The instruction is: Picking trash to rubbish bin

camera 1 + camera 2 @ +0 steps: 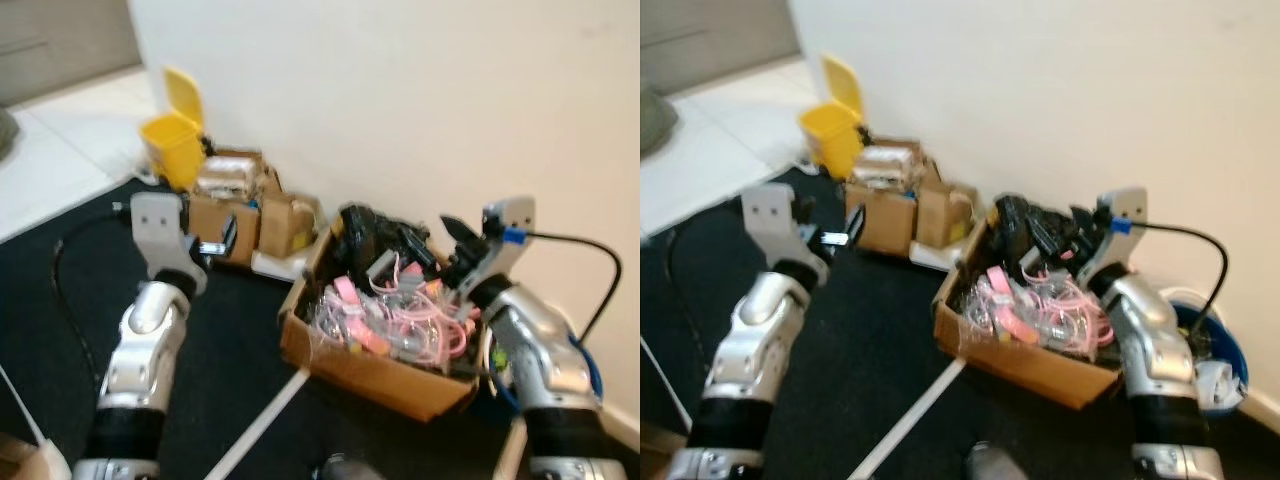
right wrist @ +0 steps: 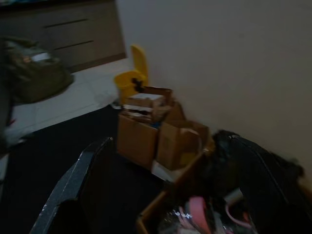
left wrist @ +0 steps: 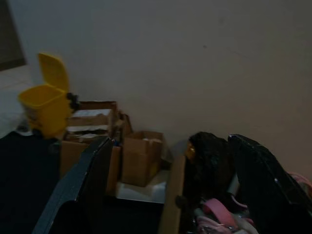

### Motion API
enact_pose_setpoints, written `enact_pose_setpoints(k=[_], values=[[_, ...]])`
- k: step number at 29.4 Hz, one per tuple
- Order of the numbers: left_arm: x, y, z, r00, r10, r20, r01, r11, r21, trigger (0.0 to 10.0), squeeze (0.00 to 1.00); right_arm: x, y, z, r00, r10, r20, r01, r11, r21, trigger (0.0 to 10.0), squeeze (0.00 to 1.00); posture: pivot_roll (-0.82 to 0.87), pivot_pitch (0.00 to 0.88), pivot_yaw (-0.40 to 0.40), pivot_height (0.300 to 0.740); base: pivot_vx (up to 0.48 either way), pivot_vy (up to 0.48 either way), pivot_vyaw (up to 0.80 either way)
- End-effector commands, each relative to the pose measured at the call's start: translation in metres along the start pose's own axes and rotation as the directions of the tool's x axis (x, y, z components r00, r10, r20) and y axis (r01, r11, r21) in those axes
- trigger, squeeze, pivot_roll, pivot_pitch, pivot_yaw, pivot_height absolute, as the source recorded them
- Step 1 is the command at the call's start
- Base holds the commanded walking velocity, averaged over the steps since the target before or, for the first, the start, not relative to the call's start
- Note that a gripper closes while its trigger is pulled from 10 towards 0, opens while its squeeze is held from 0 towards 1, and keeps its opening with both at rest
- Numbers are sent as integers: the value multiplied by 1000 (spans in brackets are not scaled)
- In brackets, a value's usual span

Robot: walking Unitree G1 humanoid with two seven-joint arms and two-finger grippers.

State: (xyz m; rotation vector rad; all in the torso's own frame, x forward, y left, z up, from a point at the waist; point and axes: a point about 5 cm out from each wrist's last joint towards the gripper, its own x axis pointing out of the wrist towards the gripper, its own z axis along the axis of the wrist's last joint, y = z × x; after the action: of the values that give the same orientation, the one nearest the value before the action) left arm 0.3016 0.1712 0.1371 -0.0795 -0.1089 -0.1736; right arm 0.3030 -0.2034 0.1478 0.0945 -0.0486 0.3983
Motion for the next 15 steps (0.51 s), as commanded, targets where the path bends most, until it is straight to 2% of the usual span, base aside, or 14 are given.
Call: enact_pose_setpoints(k=[1,15], values=[[0,-1,-1,1000,-6,-9,7,1000,10,10000,0,0,-1,0,1000,0,-4,0,1000,-8,10000,0,-44,0,-6,740,0,0,-800],[-1,-2,-3,1000,-11,-15,11,1000,9,10000,0,0,1,-3,1000,9,-16,-9,1000,-12,10000,0,-44,0,-5,740,0,0,-800]])
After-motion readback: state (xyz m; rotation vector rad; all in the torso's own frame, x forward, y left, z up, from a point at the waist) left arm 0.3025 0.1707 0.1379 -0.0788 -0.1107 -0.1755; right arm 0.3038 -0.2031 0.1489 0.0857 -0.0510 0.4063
